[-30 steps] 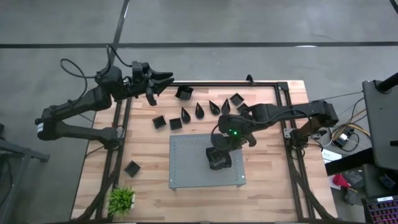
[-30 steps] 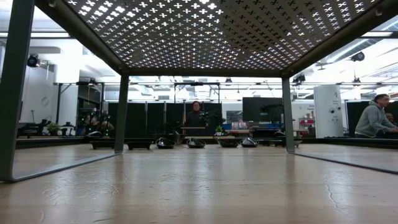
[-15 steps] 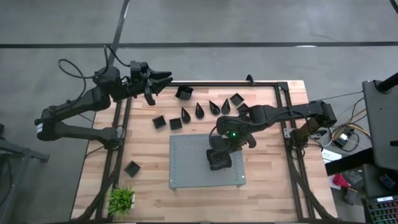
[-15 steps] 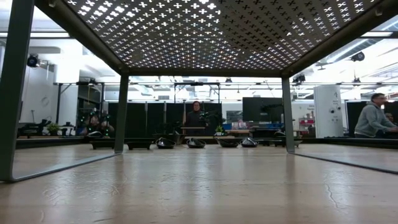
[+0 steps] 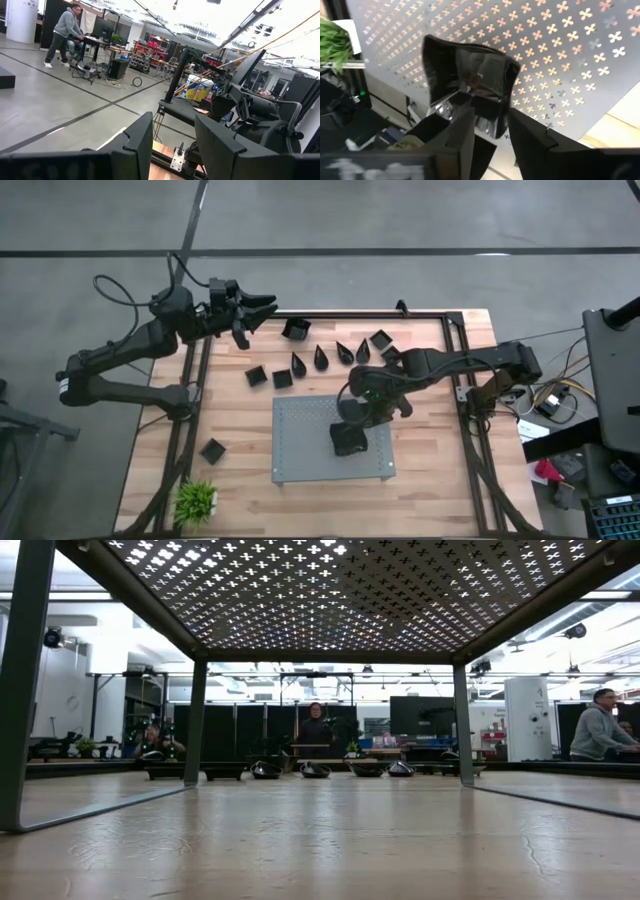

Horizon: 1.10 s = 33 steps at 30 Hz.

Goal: Pick & Place Mini shaped plates
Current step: Stack the distorted square plate on top of the other distorted square plates on the shelf

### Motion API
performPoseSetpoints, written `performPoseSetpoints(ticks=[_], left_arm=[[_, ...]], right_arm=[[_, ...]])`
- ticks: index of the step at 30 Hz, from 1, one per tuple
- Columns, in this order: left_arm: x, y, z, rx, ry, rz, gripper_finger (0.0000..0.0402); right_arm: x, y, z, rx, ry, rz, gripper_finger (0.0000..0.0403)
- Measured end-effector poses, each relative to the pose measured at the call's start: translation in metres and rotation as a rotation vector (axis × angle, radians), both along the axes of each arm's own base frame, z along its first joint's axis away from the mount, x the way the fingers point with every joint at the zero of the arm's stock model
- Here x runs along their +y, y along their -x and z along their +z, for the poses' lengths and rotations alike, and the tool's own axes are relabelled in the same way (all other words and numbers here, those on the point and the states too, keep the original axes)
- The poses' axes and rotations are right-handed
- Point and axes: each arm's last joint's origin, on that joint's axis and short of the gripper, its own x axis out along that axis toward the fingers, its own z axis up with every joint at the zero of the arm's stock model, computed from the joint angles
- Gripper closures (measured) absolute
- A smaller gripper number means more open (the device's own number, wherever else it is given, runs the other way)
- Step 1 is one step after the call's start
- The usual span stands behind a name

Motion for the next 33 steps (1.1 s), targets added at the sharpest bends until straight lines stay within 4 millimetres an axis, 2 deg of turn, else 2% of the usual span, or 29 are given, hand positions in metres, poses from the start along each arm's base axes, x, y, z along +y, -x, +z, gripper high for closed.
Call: performPoseSetpoints(ticks=[7,16,20,26,33], left_arm=[[0.001,-0.001,-0.002,0.014,0.017,0.016,0.0262],[0.017,-0.014,-0.025,0.121,0.291,0.045,0.0264],[0.034,-0.019,-0.037,0.180,0.384,0.053,0.0264],[0.070,-0.019,-0.057,0.262,0.521,0.062,0.0264],[0.109,-0.029,-0.086,0.338,0.651,0.045,0.0264]], right_arm=[[-0.002,0.010,0.012,-0.047,0.024,0.001,0.0268],[-0.010,0.008,0.018,-0.136,0.124,0.014,0.0287],[-0.016,0.008,0.018,-0.148,0.149,0.030,0.0294],[-0.020,0.007,0.019,-0.168,0.159,0.042,0.0303],[-0.024,0.015,0.034,-0.273,0.194,0.092,0.0311]])
